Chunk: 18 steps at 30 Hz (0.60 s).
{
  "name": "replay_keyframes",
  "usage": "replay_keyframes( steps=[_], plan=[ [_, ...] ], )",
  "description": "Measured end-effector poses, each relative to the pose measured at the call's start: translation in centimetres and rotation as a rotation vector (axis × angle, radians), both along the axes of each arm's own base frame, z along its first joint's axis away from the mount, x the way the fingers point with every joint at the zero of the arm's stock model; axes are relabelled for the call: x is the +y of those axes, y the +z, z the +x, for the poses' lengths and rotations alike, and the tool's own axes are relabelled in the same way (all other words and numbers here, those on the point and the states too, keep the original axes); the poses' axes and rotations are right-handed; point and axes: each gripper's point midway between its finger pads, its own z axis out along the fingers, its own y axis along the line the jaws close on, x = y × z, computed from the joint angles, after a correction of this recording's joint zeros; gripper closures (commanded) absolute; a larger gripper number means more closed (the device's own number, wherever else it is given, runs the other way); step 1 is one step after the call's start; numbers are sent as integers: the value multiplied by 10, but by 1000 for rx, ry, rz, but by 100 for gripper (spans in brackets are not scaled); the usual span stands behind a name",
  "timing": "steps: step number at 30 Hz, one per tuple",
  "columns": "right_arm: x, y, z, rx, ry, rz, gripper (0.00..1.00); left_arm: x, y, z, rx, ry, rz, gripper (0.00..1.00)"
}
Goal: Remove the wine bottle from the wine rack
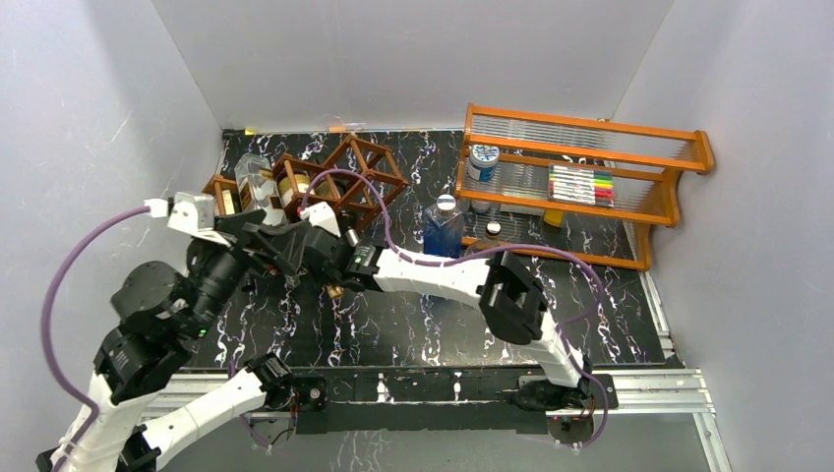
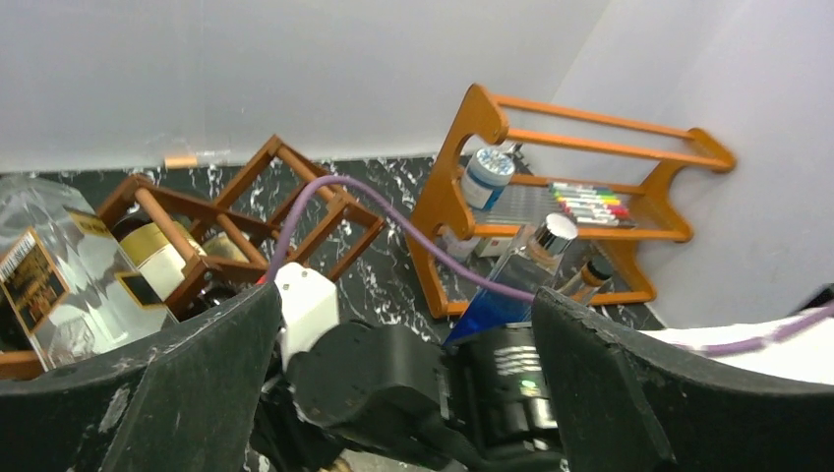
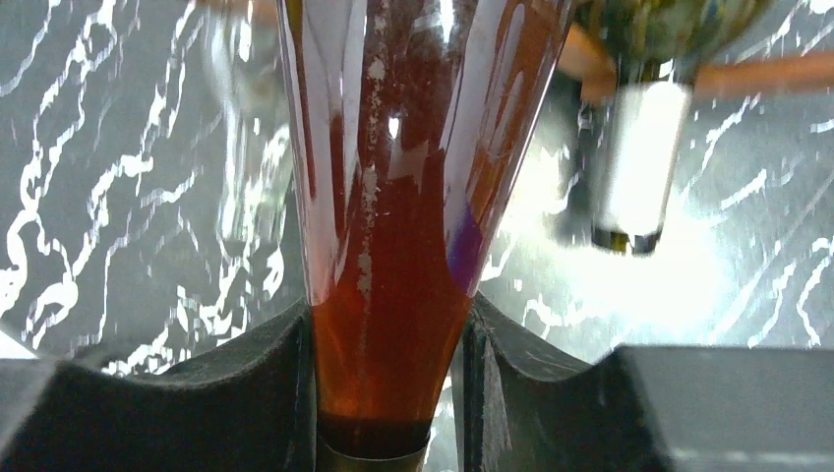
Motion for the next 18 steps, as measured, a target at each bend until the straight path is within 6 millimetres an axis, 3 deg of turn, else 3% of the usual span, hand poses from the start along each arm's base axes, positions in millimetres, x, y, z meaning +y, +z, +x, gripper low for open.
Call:
replay_keyframes(
  steps=[4,8,15,18],
  plan=[
    [-26,5,-29,33,42,-41,100,-9,-23,10,41,12,22,2],
    [-51,12,-54,95,95,-38,100,-11,-32,15,54,23,22,2],
    [-125,32,-108,236,201,-64,100,-14,-47,18,62,30,8,5],
    [-166,28,-132,325,215,-126,100,-21,-55,20,75,11,11,8]
  ],
)
